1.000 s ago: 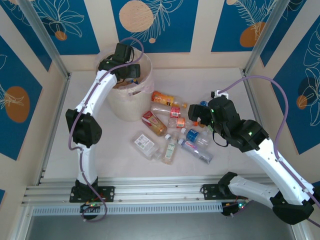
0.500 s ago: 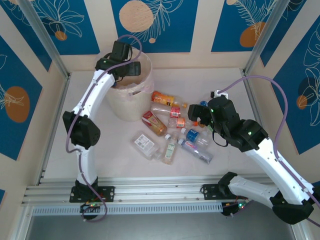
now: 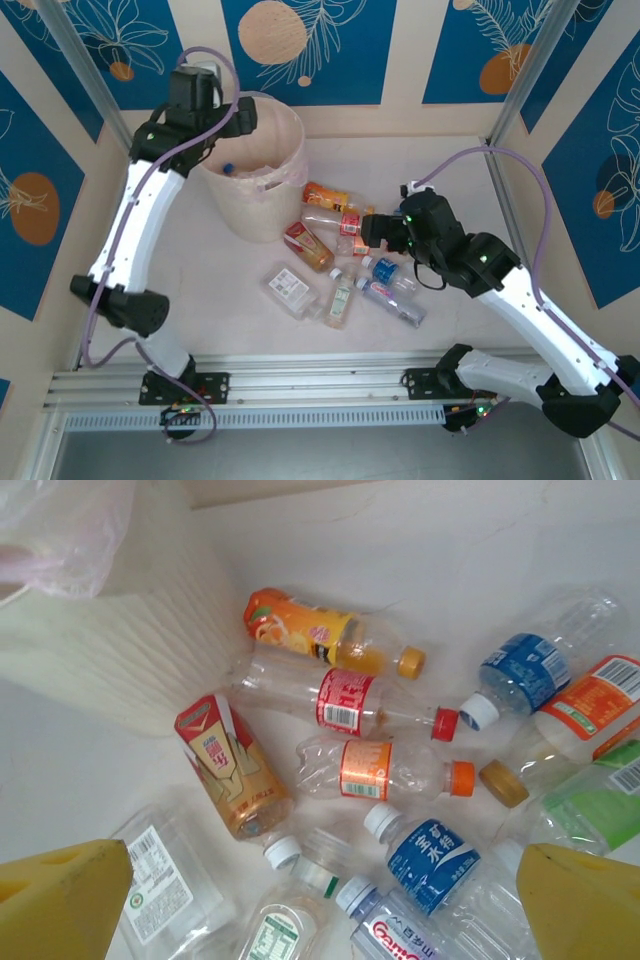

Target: Put the plastic bottles in the bin

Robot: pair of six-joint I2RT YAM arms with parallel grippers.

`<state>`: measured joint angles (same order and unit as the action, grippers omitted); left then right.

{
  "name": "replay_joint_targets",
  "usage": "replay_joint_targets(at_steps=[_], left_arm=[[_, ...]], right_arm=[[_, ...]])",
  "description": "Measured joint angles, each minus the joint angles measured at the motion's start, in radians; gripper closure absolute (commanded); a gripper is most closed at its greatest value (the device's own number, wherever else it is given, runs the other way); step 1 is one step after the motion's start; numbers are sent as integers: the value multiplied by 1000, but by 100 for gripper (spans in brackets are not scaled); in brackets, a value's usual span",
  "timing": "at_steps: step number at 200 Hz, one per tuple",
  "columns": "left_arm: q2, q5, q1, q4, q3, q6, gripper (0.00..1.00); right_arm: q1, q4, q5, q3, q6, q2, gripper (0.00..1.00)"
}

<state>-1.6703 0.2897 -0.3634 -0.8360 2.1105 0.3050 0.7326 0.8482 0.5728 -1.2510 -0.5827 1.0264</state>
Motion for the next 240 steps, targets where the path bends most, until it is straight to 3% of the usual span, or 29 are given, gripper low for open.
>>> replay_joint_targets(at_steps=[44, 107, 137, 187, 240], left_arm=[[309, 19, 0, 72, -336, 65, 0], [717, -14, -3, 118, -819, 290, 1], [787, -63, -35, 112, -993, 399, 2], [798, -88, -176, 94, -1190, 535, 2], [806, -88, -189, 154, -1334, 615, 1]], right_arm=[[31, 20, 2, -24, 3, 86, 1], [34, 39, -13, -3, -28, 135, 1], [34, 52, -39, 32, -54, 167, 1], [54, 83, -76, 106, -141, 188, 1], [156, 79, -146, 197, -300, 274, 6]])
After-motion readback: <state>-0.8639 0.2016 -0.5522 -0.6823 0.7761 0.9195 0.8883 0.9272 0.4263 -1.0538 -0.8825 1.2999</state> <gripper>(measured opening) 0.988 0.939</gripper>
